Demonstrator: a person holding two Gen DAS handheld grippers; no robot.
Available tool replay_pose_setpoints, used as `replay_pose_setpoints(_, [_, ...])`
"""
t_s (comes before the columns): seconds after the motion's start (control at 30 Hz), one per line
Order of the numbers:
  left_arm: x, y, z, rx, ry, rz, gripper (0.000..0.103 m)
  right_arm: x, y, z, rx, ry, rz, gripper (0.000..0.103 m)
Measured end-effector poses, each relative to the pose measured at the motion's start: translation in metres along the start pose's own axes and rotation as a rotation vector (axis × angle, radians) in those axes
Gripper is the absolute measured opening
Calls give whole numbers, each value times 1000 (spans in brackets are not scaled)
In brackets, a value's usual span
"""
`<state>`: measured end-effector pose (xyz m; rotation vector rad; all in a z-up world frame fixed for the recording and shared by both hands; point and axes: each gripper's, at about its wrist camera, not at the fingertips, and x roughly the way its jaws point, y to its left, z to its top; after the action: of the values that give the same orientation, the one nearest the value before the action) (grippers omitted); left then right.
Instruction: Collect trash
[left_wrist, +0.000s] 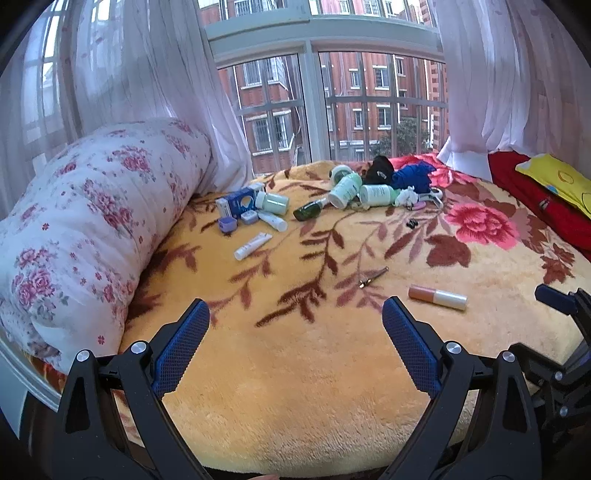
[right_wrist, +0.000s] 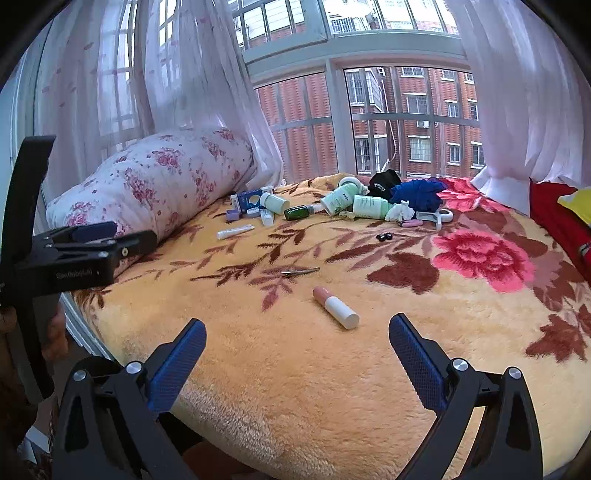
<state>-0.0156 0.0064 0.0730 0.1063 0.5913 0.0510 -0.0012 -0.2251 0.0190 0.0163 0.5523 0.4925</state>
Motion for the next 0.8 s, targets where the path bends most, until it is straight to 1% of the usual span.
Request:
replay_pose_setpoints(0.27, [-2,4,4,-10,-45,-9,92,2,3,-5,2,10,8,98])
replay_pose_setpoints(0.37, [-2,9,5,-31,-58,-9,92,5,5,-7,-3,23,11,98])
replay_pose_setpoints(0.5, [-1,14,8,-47,-66,-19,92,11,9,-13,-9,45,19,98])
replay_pose_setpoints(0.67, [-2,14,8,-40,-77,-17,92,18,15,-19,-20,70,31,98])
replay_pose_setpoints(0.8, [0,16,9,-50,-80,-17,92,21,21,-21,-44,82,27,98])
